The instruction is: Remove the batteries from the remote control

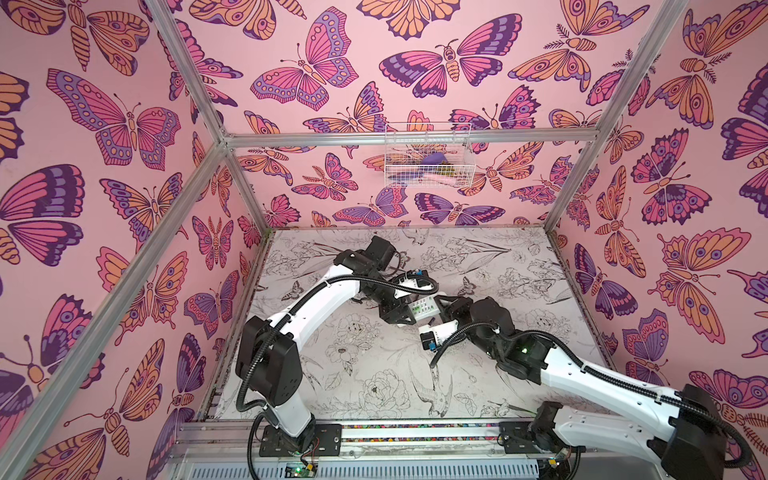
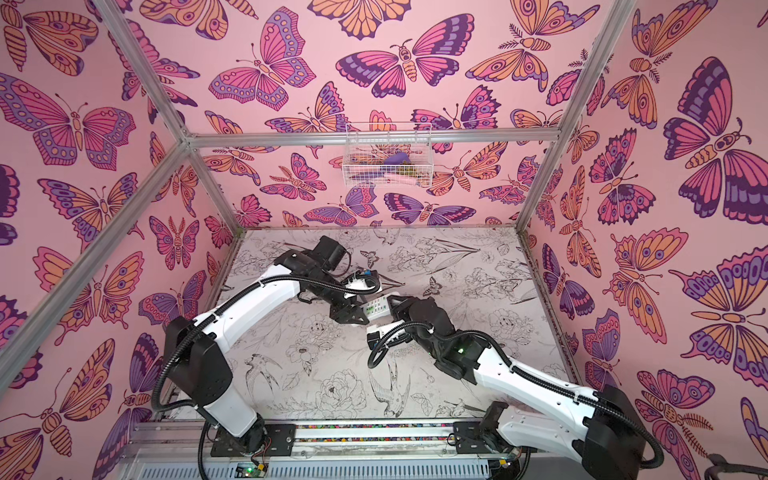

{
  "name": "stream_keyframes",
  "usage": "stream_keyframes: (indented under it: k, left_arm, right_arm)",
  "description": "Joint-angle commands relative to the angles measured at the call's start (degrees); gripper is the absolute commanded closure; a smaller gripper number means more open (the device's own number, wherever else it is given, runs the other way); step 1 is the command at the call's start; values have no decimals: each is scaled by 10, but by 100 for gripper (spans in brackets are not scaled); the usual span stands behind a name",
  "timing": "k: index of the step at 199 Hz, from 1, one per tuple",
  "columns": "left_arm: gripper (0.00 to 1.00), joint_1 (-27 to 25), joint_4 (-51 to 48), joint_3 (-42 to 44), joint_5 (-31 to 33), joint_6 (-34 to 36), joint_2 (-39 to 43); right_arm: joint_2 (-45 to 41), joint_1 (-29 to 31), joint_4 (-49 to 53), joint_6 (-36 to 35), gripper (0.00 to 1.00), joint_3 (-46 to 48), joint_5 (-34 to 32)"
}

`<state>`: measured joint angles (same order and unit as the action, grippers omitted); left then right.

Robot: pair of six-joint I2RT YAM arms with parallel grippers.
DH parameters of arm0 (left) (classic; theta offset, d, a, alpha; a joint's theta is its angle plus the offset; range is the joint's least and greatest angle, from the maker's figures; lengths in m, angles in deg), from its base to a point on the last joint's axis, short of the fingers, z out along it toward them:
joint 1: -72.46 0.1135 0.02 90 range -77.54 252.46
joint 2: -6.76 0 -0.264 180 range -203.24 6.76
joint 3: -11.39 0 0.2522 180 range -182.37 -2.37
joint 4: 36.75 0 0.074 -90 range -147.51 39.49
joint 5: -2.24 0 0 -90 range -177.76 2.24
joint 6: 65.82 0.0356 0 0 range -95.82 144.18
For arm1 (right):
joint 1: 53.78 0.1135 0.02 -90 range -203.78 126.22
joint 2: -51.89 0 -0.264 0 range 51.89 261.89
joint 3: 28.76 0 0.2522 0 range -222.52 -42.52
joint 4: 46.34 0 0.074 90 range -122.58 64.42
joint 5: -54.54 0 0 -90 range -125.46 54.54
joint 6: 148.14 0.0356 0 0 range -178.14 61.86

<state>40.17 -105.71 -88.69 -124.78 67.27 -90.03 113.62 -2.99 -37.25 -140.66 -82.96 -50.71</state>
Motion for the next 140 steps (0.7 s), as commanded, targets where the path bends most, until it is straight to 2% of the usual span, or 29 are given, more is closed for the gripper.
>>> stream_keyframes:
  k: [1,10,21,51,65,84,108,125,140]
  left_arm:
    - [67,-3,-10,-12,-7,11,-5]
    - [62,-4,-10,-13,-4,11,-5]
    - [48,-4,-10,-16,4,9,0]
    - [14,-4,-25,-29,30,20,14]
    - [6,-4,-63,-53,40,45,23]
    - [3,1,-117,-99,46,70,30]
    - [3,17,-157,-147,29,78,33]
    - [4,35,-179,-169,2,85,35]
    - [6,55,-192,-173,-35,93,37]
  right_arm:
    - [-3,6,-30,5,78,-8,-13]
    - [-1,6,-31,9,86,-8,-19]
    - [0,6,-25,20,92,-11,-23]
    - [-7,6,-1,67,93,-10,-31]
    - [-7,6,11,104,94,-13,-31]
    - [-8,-2,69,194,96,-31,-4]
    - [6,-36,141,320,98,-57,90]
    - [23,-73,181,410,97,-77,187]
    - [37,-109,174,491,96,-80,281]
